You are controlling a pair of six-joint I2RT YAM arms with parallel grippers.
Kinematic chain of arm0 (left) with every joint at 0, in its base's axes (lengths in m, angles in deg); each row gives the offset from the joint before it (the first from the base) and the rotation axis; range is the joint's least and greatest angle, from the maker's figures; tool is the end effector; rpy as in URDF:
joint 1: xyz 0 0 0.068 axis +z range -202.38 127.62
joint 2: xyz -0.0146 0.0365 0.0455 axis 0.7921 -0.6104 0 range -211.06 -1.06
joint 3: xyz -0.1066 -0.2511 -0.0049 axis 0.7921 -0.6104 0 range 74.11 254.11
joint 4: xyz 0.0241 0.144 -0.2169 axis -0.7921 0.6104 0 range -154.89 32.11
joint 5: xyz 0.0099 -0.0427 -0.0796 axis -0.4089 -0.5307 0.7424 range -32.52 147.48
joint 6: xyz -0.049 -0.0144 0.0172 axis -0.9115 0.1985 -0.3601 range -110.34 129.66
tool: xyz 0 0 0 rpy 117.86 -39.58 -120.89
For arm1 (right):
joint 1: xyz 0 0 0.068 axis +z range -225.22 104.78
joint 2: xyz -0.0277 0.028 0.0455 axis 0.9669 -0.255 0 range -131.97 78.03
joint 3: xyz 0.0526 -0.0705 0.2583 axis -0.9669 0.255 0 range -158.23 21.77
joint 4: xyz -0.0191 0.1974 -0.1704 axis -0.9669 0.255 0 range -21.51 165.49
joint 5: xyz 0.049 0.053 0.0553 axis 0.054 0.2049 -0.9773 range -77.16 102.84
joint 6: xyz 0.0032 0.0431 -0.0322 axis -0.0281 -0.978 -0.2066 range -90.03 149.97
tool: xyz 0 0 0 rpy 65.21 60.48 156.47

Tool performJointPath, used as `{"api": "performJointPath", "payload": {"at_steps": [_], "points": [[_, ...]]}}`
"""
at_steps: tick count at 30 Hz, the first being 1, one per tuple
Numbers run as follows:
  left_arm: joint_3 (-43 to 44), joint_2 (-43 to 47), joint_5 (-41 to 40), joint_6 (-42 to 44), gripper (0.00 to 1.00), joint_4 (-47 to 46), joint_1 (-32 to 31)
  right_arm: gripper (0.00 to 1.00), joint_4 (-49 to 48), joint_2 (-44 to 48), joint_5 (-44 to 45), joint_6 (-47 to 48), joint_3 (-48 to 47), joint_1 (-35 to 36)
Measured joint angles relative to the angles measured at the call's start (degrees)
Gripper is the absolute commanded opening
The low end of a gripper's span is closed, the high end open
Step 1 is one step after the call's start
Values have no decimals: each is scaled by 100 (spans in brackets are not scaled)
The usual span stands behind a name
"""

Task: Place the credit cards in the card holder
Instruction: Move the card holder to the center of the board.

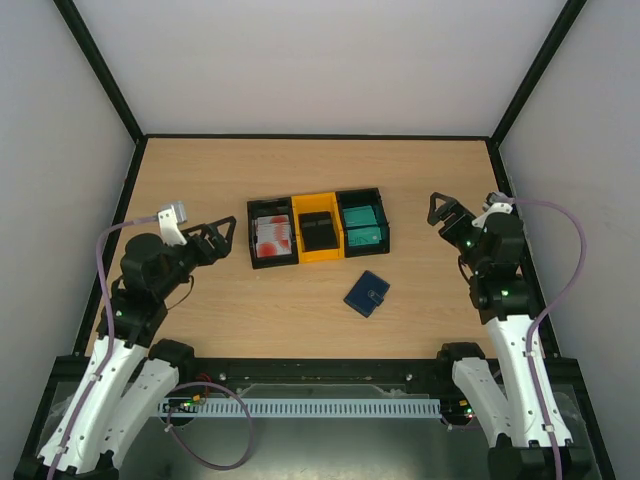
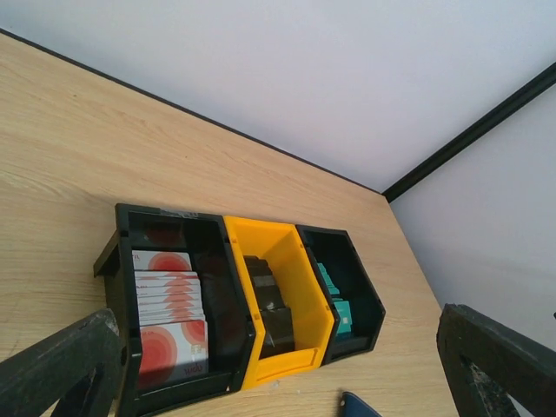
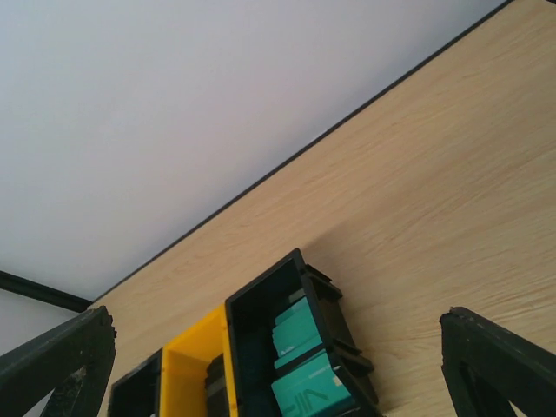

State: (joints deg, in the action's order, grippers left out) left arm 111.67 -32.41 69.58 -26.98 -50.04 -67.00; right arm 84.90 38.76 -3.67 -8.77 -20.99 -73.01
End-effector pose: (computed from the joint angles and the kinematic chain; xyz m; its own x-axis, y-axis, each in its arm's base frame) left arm 0.1328 -0.0424 0.3206 -0.3836 -0.5030 -0.7745 0.2723 0.7398 -0.6153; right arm 0.1614 0.0164 0.3314 -0.3707 0.5860 -0.7205 -0.1052 0.7443 0.6595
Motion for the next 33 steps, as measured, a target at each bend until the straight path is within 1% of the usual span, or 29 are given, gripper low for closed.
{"api": "performJointPath", "payload": {"at_steps": [5, 8, 11, 15, 18, 21, 23, 25, 28, 31, 33], "points": [[0, 170, -98, 9, 100, 20, 0, 100, 166, -85, 37, 81, 2, 0], [0, 284, 11, 24, 100, -22, 0, 100, 179, -109, -9, 103, 33, 0], [-63, 372, 302, 46, 100, -256, 0, 100, 179, -201, -195, 125, 127, -2], [-439, 428, 925, 26, 100, -968, 0, 97, 177, -487, -540, 129, 313, 0], [-769, -4, 1528, -221, 100, -1685, -17, 94, 153, -802, -667, 94, 623, 114], [-898, -765, 1840, -538, 100, -2227, -186, 93, 98, -1051, -634, -50, 973, 400], [-901, -1344, 1882, -671, 100, -2511, -485, 92, 15, -1202, -608, -184, 1270, 629], [-876, -1840, 1799, -710, 100, -2662, -986, 91, -20, -1287, -597, -302, 1567, 787], [-769, -2361, 1569, -647, 100, -2736, -1757, 87, -20, -1279, -560, -444, 1926, 898], [-654, -2813, 1235, -575, 100, -2863, -2389, 78, -33, -1283, -544, -553, 2087, 997], [-638, -3084, 1084, -575, 100, -2951, -2625, 74, -79, -1335, -540, -588, 2162, 1086]]}}
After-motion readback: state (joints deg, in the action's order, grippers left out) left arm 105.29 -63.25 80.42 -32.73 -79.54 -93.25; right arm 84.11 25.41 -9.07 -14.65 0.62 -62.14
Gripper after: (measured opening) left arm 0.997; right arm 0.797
